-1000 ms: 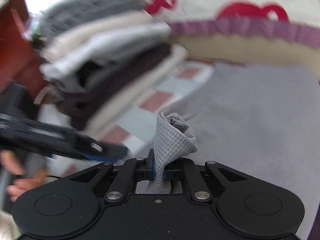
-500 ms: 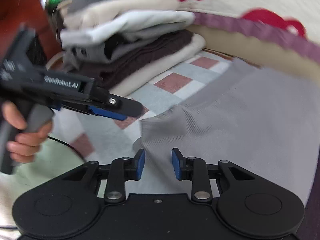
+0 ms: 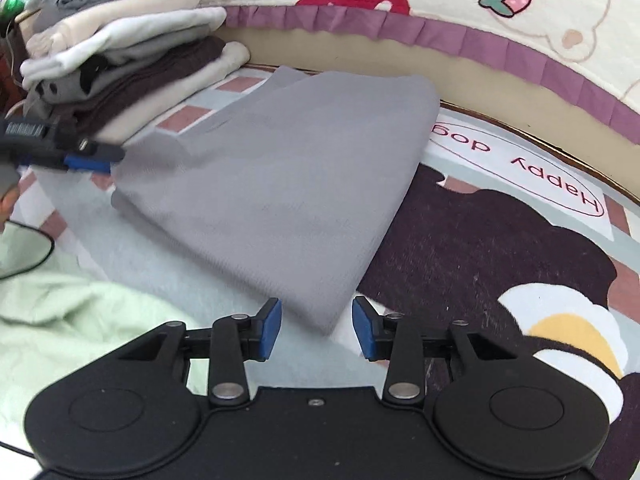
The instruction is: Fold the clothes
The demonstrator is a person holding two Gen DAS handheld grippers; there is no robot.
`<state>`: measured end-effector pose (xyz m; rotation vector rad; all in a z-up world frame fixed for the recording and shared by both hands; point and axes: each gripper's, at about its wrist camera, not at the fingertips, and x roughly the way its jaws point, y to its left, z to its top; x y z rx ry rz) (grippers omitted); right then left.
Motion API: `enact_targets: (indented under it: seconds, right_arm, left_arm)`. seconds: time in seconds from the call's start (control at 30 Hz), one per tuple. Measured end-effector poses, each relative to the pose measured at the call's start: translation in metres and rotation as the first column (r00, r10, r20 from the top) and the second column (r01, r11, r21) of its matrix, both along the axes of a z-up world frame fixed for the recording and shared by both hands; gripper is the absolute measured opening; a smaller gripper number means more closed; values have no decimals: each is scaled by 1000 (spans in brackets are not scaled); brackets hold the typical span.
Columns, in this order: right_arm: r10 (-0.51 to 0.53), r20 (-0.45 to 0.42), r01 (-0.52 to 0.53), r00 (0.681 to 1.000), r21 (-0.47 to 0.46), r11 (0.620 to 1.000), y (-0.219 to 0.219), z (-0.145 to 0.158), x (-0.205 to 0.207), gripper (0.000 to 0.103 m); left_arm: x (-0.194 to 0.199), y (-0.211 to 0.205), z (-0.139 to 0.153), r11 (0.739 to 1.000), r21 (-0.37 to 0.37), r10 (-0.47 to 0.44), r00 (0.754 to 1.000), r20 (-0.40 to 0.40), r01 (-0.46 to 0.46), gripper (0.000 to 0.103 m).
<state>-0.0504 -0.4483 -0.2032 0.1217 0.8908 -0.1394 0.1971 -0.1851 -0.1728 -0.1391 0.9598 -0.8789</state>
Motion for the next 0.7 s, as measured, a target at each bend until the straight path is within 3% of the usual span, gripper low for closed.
enact_targets:
  seconds: [0.1, 0.13, 0.17, 0.3, 0.37, 0.5, 0.6, 0.7]
  right_arm:
    - [21, 6, -21, 1000, -33, 999, 6, -4, -1, 55]
    - [22, 9, -22, 1000, -40, 999, 7, -6, -1, 56]
    - [17, 9, -16, 1000, -50, 999, 6, -7, -2, 56]
    - [-7, 8, 7, 1000, -90, 996, 3, -13, -4, 55]
    - [-18, 9, 19, 1000, -110, 994, 2, -16, -5, 54]
    - [-58, -1, 57, 998, -62, 996, -7, -18, -5, 54]
    - [-60, 2, 60, 998, -11, 998, -8, -12, -7, 55]
    - [-69, 18, 67, 997, 91, 994, -15, -6, -11, 55]
  left_arm:
    - [5, -12, -11, 999, 7, 40, 999, 14, -40, 67]
    - [6, -16, -15, 999, 13, 43, 999, 22, -44, 50]
    - [6, -18, -17, 999, 28, 29, 999, 35, -30, 5]
    - [-7, -11, -2, 997, 73, 8, 992, 127, -17, 7]
    - [-8, -10, 0, 990, 133, 24, 990, 136, -42, 7]
    - [2, -5, -17, 986, 157, 57, 998, 12, -58, 6]
    - [7, 0, -15, 986, 152, 64, 998, -12, -61, 6]
    - [12, 4, -18, 983, 162, 90, 995, -43, -82, 16]
